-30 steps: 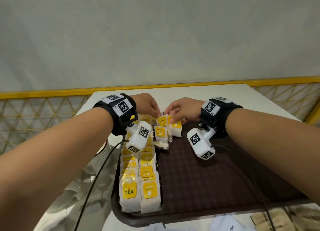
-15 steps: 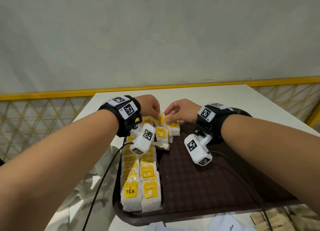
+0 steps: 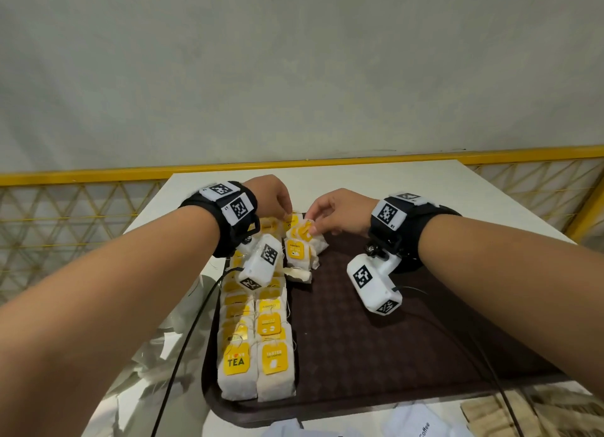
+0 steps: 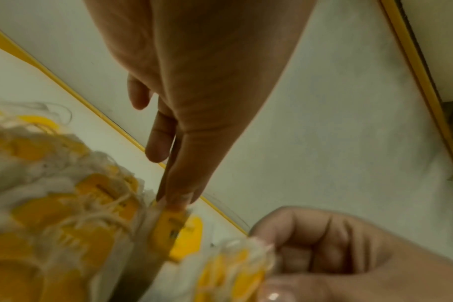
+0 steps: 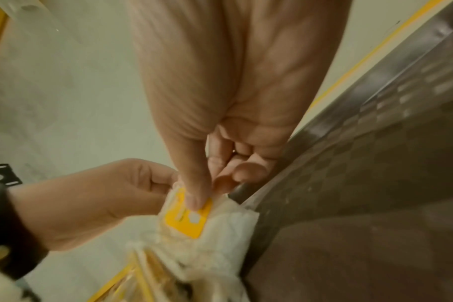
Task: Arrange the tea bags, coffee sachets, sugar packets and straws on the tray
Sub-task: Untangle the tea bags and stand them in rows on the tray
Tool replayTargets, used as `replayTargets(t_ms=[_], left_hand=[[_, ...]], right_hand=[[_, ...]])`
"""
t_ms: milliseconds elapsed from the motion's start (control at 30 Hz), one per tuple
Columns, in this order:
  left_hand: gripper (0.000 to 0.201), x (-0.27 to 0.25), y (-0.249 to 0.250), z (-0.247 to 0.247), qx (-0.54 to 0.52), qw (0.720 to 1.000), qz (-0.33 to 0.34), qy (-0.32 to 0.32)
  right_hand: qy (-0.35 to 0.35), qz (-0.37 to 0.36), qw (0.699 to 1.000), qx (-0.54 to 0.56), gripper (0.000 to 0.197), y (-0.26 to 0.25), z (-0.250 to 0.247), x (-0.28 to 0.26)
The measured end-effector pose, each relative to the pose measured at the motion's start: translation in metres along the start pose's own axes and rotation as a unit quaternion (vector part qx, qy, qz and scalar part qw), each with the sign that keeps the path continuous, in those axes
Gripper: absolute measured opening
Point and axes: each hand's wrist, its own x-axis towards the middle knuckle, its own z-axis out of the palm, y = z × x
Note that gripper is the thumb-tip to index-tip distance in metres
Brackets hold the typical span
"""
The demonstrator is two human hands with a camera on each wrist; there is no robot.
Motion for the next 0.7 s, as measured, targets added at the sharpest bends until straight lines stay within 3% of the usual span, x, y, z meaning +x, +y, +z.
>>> replayTargets(t_ms=[100,233,300,533,700], left_hand=[[0.015,-0.011,-0.003,-0.015,-0.024,1.0,-0.005,0.008],[0.022,-0.032,0.006,-0.025,0.036,0.991,0.036,-0.124],[0.026,-0.038,0.013,-0.019,0.056,0.986,0.048,-0.15],[0.024,-0.043,0.02,0.002,0.055,0.987,0.067,-0.132],[0.018,-0.049,0.025,0.009,0.024,0.983,0.087,-0.161]], right_hand=[[0.024,0.016,1.0,-0.009,0.013,0.001,0.008,0.005],[0.049,0.041,0.998,-0.013,0.01,0.001,0.011,0.007],[0.052,0.054,0.997,-0.032,0.009,-0.002,0.011,0.006],[0.073,0.073,0.994,-0.031,0.015,-0.009,0.002,-0.002],[0.055,0.068,0.996,0.006,0.012,-0.011,0.003,-0.007]])
